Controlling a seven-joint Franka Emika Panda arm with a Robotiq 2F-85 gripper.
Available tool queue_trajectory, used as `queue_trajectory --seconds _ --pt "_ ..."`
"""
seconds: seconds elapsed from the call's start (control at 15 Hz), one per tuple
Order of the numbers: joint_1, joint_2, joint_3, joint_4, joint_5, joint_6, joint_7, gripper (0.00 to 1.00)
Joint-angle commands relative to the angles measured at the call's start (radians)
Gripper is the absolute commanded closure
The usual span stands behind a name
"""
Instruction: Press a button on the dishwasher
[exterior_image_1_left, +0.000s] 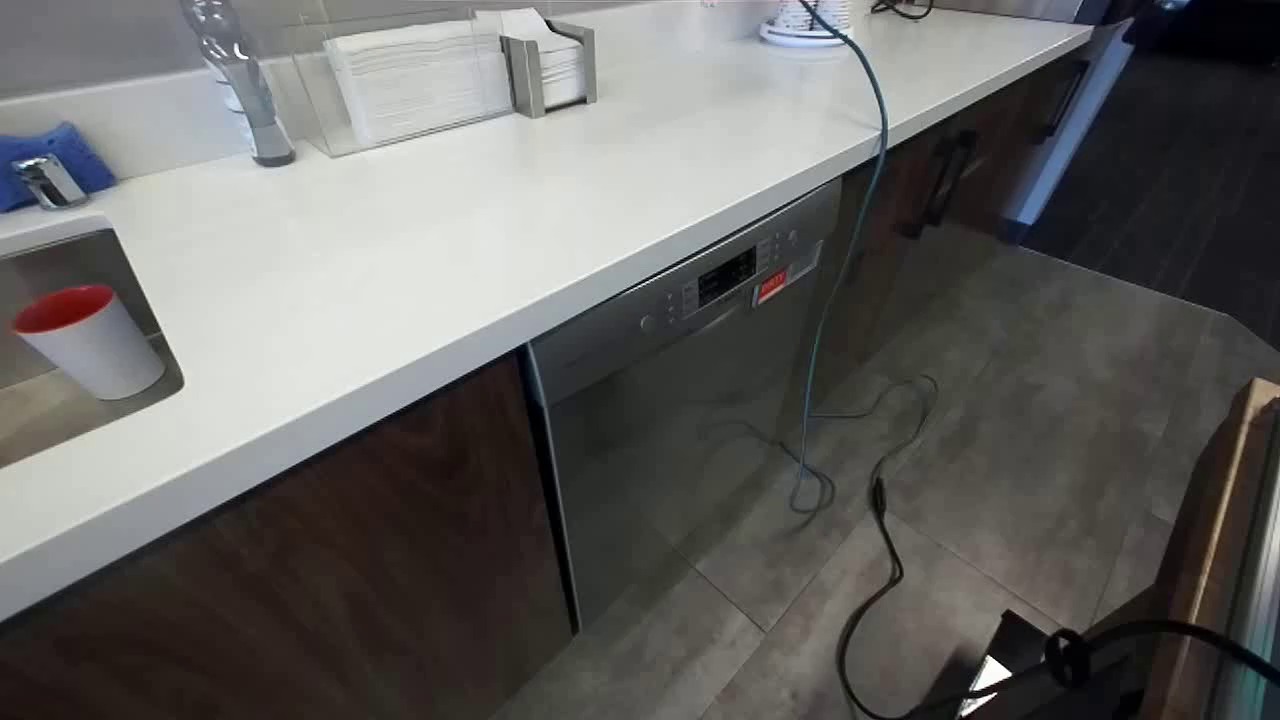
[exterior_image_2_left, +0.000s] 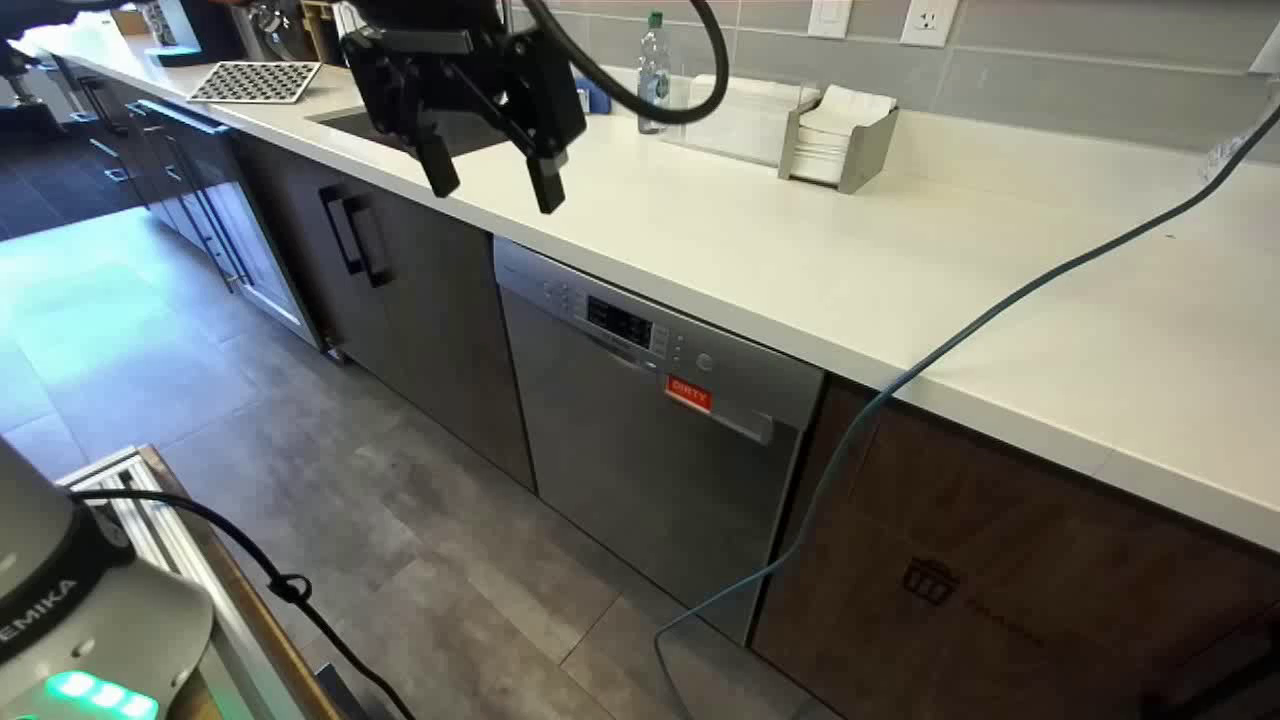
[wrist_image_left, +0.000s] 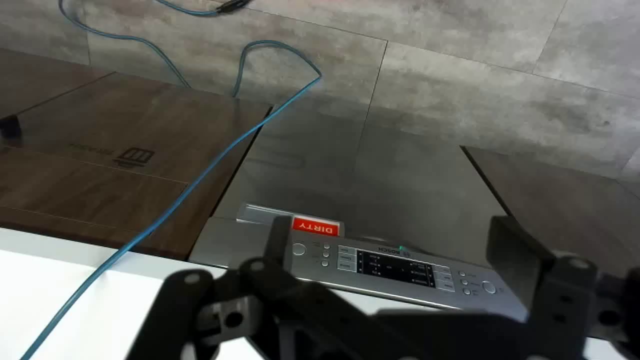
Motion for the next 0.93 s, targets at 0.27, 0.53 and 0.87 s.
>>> queue_trajectory --seconds 0.27,0.53,0.87 --pt "-0.002 0.0 0.003 0.002 0.003 -0.003 -0.002 0.0" --pt "0.062 0.076 -0.036 0.001 0.038 0.064 -0.075 0.0" --pt "0.204 0.27 -0.1 -0.012 0.076 0.269 -0.28 0.0"
